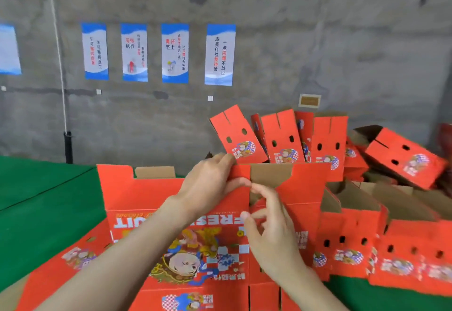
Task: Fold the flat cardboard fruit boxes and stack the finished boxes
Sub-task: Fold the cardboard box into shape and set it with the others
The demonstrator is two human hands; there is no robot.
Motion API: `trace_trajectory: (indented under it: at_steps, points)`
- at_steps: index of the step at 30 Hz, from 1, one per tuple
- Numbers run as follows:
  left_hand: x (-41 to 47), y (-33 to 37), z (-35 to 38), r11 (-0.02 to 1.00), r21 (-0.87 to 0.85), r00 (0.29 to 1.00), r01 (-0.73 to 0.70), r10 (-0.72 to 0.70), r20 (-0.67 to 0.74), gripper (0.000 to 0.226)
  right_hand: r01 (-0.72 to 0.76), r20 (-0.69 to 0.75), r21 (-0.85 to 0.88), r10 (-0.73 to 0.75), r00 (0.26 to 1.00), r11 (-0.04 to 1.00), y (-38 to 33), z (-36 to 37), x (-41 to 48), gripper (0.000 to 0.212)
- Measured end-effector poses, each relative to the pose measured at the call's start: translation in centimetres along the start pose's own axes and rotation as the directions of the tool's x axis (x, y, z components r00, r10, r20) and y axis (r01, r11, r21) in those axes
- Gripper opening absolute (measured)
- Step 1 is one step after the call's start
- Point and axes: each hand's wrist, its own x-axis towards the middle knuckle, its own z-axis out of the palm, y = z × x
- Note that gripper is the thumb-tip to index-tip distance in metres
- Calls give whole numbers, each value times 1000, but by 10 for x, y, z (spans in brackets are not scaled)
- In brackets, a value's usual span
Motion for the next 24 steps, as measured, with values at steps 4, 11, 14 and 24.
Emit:
trace_trajectory:
  at_steps: [4, 11, 14, 24]
  points:
    - [9, 44, 32, 988, -154, 998, 26, -18, 52, 39, -204, -71, -150, 195, 978, 968, 23, -34, -10, 57]
    - [17, 115, 73, 940, -299, 974, 162, -104, 203, 29, -312, 3, -335, 332, 943, 889, 52, -98, -27, 47]
    - [24, 142, 81, 934, -306, 960, 184, -104, 261, 29, -409, 54, -276, 439, 897, 870, 62, -118, -32, 57]
    - [31, 131, 36, 997, -18, 987, 79, -75, 145, 59, -385, 6, -469, 439, 898, 795, 103, -185, -44, 45]
